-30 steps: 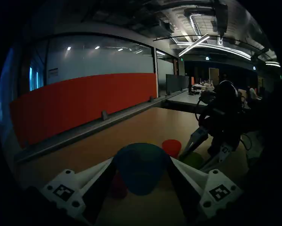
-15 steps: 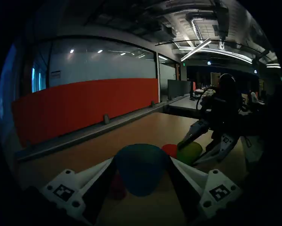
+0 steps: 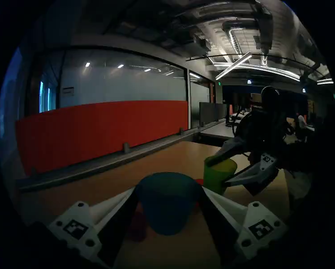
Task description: Pour water
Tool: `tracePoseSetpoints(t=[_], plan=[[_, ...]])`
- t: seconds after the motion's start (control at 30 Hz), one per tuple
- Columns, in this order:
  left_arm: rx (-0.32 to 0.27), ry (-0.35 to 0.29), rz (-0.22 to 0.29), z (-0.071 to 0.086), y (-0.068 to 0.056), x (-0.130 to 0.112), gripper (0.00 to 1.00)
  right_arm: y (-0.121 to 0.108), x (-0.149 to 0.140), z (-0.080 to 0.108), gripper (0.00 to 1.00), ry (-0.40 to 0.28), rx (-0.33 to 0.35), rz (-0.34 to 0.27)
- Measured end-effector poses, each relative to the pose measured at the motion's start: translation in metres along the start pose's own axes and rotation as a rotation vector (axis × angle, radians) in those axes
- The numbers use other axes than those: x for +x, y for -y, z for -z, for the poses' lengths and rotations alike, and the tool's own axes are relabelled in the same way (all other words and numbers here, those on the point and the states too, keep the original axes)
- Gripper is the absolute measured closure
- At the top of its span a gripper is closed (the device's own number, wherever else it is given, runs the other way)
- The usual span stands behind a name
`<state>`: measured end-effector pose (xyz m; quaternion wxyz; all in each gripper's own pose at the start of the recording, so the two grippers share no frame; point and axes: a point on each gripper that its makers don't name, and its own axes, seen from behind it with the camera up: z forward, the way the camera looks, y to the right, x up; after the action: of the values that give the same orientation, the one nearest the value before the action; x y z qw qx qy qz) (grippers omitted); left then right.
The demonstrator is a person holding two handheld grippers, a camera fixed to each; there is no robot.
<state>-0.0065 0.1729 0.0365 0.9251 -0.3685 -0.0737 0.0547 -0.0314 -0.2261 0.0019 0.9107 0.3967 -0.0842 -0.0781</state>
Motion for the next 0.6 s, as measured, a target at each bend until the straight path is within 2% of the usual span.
tracePoseSetpoints(t=[0.6], plan=[[0.001, -0.03, 0.023, 0.004, 0.001, 0.006, 0.11, -0.006, 0.047, -0.007, 0.08, -0.132, -0.021, 0.004]])
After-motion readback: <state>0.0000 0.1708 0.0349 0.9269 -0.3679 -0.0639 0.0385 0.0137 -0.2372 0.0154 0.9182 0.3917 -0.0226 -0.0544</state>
